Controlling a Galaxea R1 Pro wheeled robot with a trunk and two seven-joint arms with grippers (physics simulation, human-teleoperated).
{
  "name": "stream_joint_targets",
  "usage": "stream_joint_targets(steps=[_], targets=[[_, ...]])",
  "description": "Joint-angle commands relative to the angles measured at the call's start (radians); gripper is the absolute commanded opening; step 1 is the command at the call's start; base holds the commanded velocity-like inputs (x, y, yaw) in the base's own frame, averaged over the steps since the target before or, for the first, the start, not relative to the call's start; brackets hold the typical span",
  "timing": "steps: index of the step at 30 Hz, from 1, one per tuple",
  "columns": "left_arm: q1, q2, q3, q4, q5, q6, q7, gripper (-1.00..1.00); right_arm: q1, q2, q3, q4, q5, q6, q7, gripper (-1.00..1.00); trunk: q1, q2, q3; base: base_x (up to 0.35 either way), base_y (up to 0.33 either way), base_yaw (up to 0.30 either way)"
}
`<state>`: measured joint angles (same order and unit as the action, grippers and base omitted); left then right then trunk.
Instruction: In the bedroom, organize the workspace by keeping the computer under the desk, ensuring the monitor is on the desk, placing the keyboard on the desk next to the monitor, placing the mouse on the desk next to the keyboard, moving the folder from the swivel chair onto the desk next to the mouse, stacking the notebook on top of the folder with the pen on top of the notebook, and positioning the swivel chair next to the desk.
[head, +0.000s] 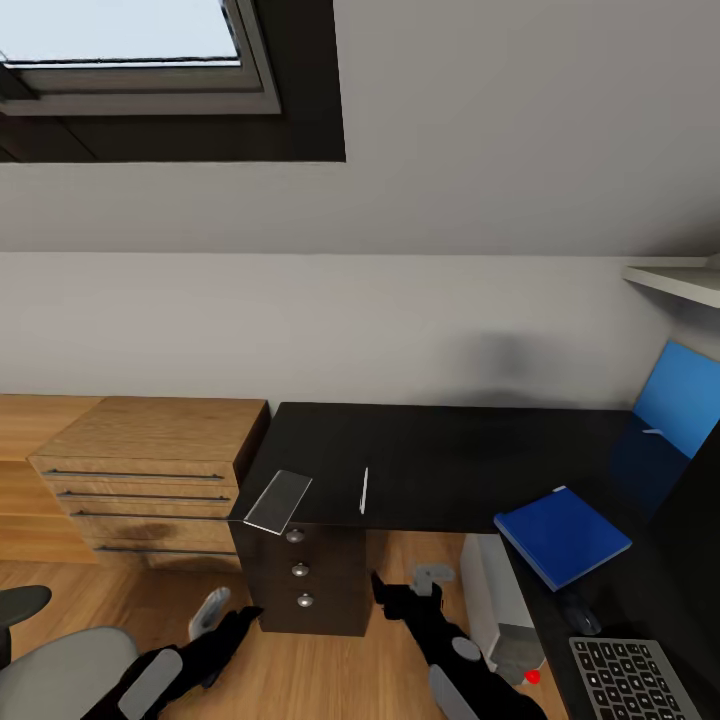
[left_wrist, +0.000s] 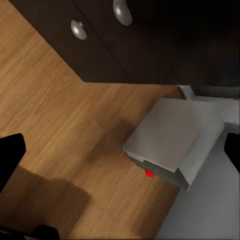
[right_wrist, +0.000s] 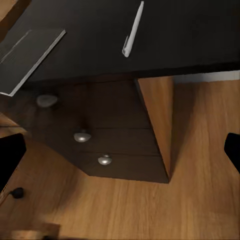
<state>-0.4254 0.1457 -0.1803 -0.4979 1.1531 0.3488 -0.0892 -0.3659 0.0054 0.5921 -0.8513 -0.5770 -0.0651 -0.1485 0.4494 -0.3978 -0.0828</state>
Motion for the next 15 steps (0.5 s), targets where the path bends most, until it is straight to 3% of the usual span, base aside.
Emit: stream_joint_targets(steps=[1,4,6,13,15], targets=[[-0.017,0.006,-0.004,0.000,0.047,0.029,-0.004,1.00,-0.001,-0.003,0.002,-0.049,0.000,0.041,-0.012,1.00,0.001,-0.002,-0.002,0.000,0.000,0.000],[-0.042,0.014,-0.004,-0.001,0.108,0.068,-0.006,1.00,-0.002,-0.013,-0.007,-0.145,0.011,0.121,-0.034,1.00,0.001,-0.002,-0.002,0.000,0.000,0.000],[-0.052,0.017,-0.004,-0.003,0.131,0.078,-0.007,1.00,-0.002,-0.022,-0.017,-0.229,0.015,0.176,-0.059,1.00,0.001,-0.002,-0.002,0.000,0.000,0.000],[-0.061,0.015,0.002,0.000,0.151,0.024,-0.003,1.00,-0.001,-0.047,-0.025,-0.530,0.016,0.392,-0.190,1.00,0.001,-0.002,-0.002,0.000,0.000,0.000],[-0.062,0.016,0.002,0.004,0.153,0.006,-0.001,1.00,-0.001,-0.061,-0.024,-0.564,0.013,0.435,-0.211,1.00,0.001,-0.002,-0.002,0.000,0.000,0.000]])
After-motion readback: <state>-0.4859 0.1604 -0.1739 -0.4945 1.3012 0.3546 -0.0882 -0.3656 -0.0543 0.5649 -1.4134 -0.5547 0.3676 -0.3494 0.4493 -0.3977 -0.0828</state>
